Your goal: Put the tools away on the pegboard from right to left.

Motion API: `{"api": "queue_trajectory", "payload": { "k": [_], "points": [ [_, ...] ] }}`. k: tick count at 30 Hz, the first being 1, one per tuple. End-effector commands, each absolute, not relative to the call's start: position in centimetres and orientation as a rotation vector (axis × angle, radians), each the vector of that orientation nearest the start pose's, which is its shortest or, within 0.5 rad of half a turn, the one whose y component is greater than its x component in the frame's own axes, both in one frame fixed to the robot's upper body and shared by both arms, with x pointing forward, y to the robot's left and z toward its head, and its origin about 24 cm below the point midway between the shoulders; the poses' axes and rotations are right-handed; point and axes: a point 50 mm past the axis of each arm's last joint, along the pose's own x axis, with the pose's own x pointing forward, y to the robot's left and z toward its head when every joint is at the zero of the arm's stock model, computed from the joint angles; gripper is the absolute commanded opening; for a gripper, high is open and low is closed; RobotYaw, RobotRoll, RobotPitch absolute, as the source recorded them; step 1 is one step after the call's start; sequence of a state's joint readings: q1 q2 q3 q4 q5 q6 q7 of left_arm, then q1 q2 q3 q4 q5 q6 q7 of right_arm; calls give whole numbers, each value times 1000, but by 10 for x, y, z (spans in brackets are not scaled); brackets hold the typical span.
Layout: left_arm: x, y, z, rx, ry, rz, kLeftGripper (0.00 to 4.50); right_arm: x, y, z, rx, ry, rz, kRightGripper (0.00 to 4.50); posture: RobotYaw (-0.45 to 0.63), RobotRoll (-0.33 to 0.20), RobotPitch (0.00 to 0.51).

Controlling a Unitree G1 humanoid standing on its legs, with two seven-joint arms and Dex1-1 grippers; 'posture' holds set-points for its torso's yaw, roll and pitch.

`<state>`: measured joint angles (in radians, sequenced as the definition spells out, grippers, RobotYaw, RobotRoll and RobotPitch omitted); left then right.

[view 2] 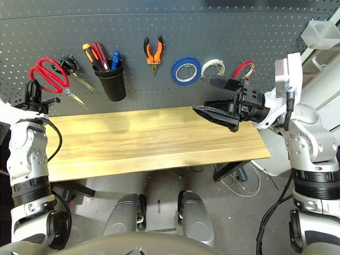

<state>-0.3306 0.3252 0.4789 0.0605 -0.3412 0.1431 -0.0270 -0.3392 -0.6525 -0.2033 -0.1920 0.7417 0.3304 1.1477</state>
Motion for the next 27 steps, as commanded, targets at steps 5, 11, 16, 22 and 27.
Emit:
{"api": "queue_trajectory", "payload": {
  "k": [5, 11, 16, 22, 27],
  "points": [
    [303, 302, 139, -128, -245, 343, 21, 256, -211, 207, -112, -316, 1192, 4500, -67, 0, 47],
    [316, 300, 140, -134, -250, 331, 21, 256, -213, 213, -108, -353, 1168, 4500, -92, 0, 42],
    [325, 297, 138, -144, -242, 312, 21, 252, -215, 215, -109, -357, 1154, 4500, -114, 0, 40],
    [329, 295, 134, -136, -217, 311, 723, 250, -212, 215, -95, -361, 1144, 4500, -127, 0, 42],
    [325, 297, 130, -97, -189, 300, 2389, 254, -207, 210, -85, -347, 1139, 4500, -104, 0, 46]
  ]
}}
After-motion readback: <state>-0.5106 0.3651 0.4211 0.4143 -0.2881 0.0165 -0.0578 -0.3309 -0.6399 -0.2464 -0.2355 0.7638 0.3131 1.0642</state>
